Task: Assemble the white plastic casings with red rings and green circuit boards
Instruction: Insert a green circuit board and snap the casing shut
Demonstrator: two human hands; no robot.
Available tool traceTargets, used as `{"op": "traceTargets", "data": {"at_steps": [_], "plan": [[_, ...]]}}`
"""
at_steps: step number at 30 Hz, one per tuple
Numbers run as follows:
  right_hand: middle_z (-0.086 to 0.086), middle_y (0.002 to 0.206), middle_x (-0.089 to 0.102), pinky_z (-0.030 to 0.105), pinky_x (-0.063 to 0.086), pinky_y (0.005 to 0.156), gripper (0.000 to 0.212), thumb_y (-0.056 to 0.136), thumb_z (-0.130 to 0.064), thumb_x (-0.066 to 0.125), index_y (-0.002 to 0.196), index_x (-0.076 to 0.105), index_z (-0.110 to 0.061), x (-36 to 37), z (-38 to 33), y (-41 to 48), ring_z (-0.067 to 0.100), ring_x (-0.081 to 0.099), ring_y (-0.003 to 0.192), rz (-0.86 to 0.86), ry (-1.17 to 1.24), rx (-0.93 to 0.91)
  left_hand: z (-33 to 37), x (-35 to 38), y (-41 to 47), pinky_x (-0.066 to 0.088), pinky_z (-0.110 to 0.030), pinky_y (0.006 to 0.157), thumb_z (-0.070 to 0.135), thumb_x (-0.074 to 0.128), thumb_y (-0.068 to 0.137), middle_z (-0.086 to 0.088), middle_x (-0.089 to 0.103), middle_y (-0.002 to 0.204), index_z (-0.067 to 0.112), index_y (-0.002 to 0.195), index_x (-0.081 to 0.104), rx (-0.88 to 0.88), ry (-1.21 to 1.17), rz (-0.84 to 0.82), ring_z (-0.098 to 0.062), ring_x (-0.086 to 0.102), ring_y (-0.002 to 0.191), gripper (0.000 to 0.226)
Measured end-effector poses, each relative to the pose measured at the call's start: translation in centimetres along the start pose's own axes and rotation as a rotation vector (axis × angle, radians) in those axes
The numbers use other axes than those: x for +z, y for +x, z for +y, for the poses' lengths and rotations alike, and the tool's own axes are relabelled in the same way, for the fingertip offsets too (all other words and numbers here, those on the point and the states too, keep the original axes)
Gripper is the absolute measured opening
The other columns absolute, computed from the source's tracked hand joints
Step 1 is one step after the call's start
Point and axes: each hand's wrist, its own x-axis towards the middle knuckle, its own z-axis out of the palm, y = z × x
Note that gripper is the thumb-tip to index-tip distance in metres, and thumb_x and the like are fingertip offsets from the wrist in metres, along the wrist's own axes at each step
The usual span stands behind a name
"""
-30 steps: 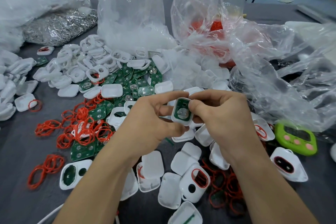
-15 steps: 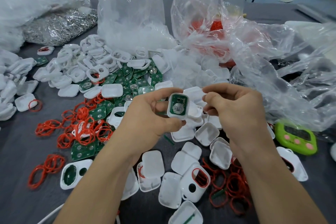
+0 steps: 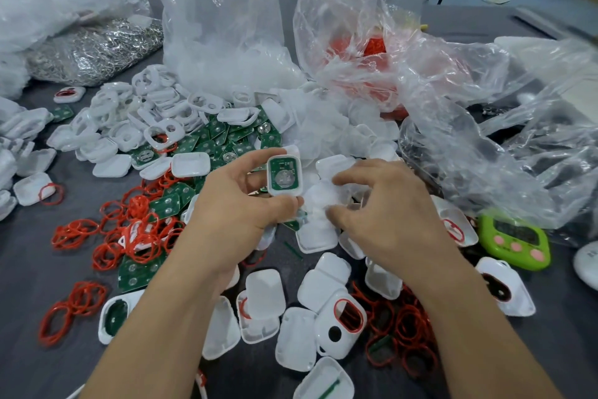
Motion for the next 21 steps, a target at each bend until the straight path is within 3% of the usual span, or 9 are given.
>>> {"op": "traceTargets", "data": {"at_steps": [4, 6, 9, 11, 13, 16, 19, 21], "plan": [[-0.009, 0.111, 0.071, 0.036, 0.039, 0.107, 0.010, 0.081, -0.029, 0.082, 0.091, 0.080, -0.026, 0.6, -0.1, 0.1, 0.018, 0.054, 0.115, 0.086, -0.042, -0.026, -0.1, 0.0, 0.1, 0.060, -0.035, 0.075, -0.011, 0.078, 0.079, 0.003, 0.079, 0.105, 0.025, 0.121, 0.067, -0.001, 0.015, 0.008, -0.028, 0.075, 0.082, 0.057], [-0.009, 0.100, 0.074, 0.036, 0.045, 0.101, 0.001, 0.085, -0.025, 0.080, 0.086, 0.080, -0.026, 0.4, 0.1, 0.1, 0.018, 0.060, 0.108, 0.186, 0.017, 0.007, -0.1, 0.1, 0.0, 0.061, -0.044, 0.084, -0.010, 0.078, 0.080, 0.002, 0.079, 0.106, 0.025, 0.121, 0.068, -0.004, 0.022, 0.009, -0.037, 0.075, 0.089, 0.056], [-0.016, 0.081, 0.072, 0.032, 0.055, 0.084, 0.005, 0.088, -0.027, 0.077, 0.090, 0.080, -0.030, -0.4, 0.5, 0.2, 0.010, 0.067, 0.086, 0.264, 0.137, 0.112, -0.1, -0.1, 0.0, 0.059, -0.053, 0.090, -0.011, 0.078, 0.079, -0.002, 0.079, 0.104, 0.025, 0.120, 0.069, -0.014, 0.012, 0.005, -0.039, 0.075, 0.093, 0.055], [-0.020, 0.065, 0.070, 0.027, 0.057, 0.074, 0.016, 0.088, -0.024, 0.077, 0.102, 0.079, -0.032, -0.8, 1.0, 0.3, 0.002, 0.068, 0.070, 0.246, 0.208, 0.154, 0.0, -0.2, 0.1, 0.060, -0.048, 0.086, -0.011, 0.078, 0.079, -0.005, 0.079, 0.103, 0.024, 0.121, 0.068, -0.020, -0.008, -0.004, -0.041, 0.075, 0.095, 0.056], [-0.017, 0.065, 0.072, 0.024, 0.054, 0.067, 0.025, 0.088, -0.018, 0.078, 0.108, 0.076, -0.032, -1.1, 1.5, 0.5, 0.001, 0.067, 0.060, 0.222, 0.353, 0.215, 0.0, -0.2, 0.1, 0.061, -0.040, 0.081, -0.010, 0.079, 0.078, -0.005, 0.079, 0.103, 0.023, 0.122, 0.067, -0.022, -0.016, -0.008, -0.040, 0.075, 0.094, 0.056], [-0.001, 0.062, 0.072, 0.028, 0.055, 0.057, 0.016, 0.090, -0.006, 0.074, 0.095, 0.078, -0.021, -1.6, 1.7, 1.0, 0.011, 0.061, 0.049, 0.203, 0.790, 0.330, 0.1, -0.1, 0.0, 0.062, -0.040, 0.080, -0.009, 0.079, 0.080, -0.003, 0.080, 0.102, 0.025, 0.121, 0.067, -0.021, -0.002, -0.008, -0.039, 0.075, 0.093, 0.055], [0.008, 0.076, 0.074, 0.021, 0.050, 0.050, 0.015, 0.095, 0.000, 0.066, 0.096, 0.077, -0.009, -1.9, 1.1, 1.1, 0.013, 0.052, 0.048, 0.033, 1.200, 0.392, 0.1, 0.1, -0.1, 0.057, -0.027, 0.054, -0.010, 0.078, 0.080, -0.003, 0.080, 0.100, 0.024, 0.121, 0.067, -0.016, -0.001, -0.023, -0.033, 0.077, 0.080, 0.054], [0.010, 0.079, 0.071, 0.020, 0.047, 0.049, 0.022, 0.097, 0.002, 0.060, 0.098, 0.080, -0.008, -1.9, 0.8, 0.9, 0.013, 0.047, 0.050, -0.107, 1.318, 0.387, 0.2, 0.2, -0.2, 0.053, -0.019, 0.051, -0.012, 0.078, 0.079, -0.003, 0.080, 0.097, 0.022, 0.121, 0.068, -0.003, 0.010, -0.042, -0.022, 0.074, 0.071, 0.055]]}}
